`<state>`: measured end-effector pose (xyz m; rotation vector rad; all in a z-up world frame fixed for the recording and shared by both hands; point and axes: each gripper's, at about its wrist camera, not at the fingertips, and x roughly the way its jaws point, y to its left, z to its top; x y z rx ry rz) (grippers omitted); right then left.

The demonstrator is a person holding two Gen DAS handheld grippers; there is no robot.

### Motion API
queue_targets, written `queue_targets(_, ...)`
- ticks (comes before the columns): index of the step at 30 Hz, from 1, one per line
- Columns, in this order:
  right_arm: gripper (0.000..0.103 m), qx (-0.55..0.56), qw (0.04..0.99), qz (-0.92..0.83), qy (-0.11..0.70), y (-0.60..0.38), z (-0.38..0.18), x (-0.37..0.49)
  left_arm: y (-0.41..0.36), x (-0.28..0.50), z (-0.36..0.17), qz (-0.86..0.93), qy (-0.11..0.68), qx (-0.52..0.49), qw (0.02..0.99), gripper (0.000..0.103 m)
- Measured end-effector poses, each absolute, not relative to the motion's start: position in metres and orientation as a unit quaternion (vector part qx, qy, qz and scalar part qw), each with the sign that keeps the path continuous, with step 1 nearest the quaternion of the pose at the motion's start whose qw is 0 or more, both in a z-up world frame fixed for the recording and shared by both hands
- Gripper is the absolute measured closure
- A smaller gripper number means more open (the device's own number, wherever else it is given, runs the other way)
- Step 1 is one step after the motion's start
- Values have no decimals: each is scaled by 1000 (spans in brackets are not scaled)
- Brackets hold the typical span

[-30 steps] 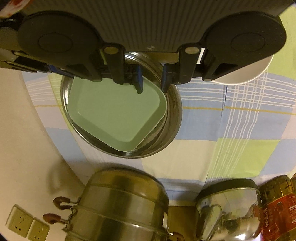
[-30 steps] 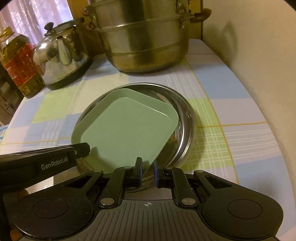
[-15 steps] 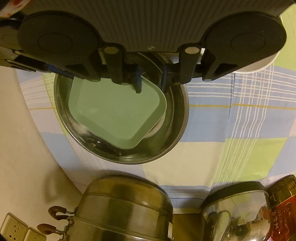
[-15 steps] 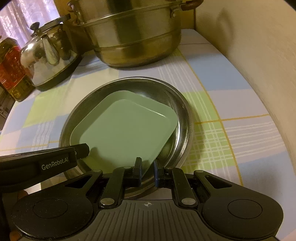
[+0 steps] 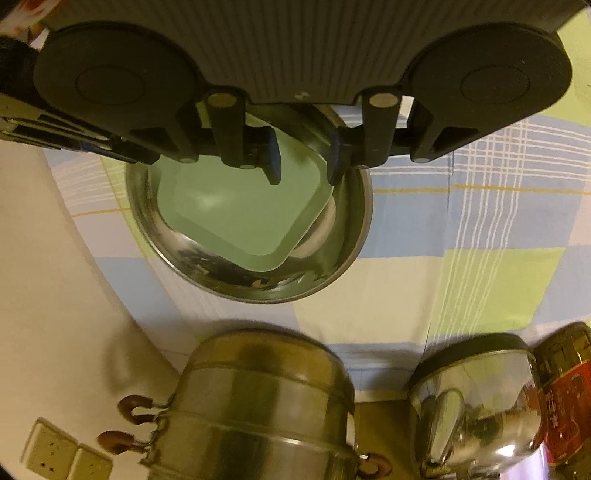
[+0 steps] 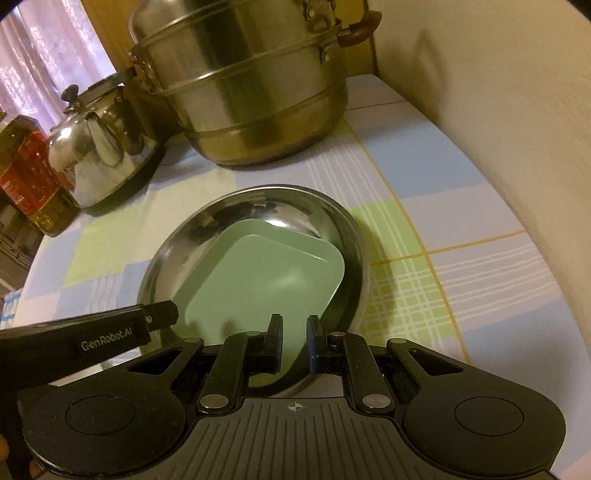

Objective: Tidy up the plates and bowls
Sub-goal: 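Withdraw both grippers and move toward the blue-flower saucer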

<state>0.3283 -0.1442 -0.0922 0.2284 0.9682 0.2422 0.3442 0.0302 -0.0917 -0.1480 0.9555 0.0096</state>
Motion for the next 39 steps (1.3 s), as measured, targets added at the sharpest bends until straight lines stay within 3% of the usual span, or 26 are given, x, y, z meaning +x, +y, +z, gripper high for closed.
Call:
queue_targets(4,88,120,874,123,455,-150,-79,314,32,329,-77,-3,455,-71,888,79)
queue_targets(9,73,136,876,133,443,-156,-60,288,32,302,-59,-7,453,-64,889,79)
queue_targets(12,69,144,877,140,437,-159,-51,269,33,282,-50,-6,452,-63,890,79)
queue_targets(39,64,122,863,189,452,-186,-26,105,14,99,-25,10,465,-68,883,79)
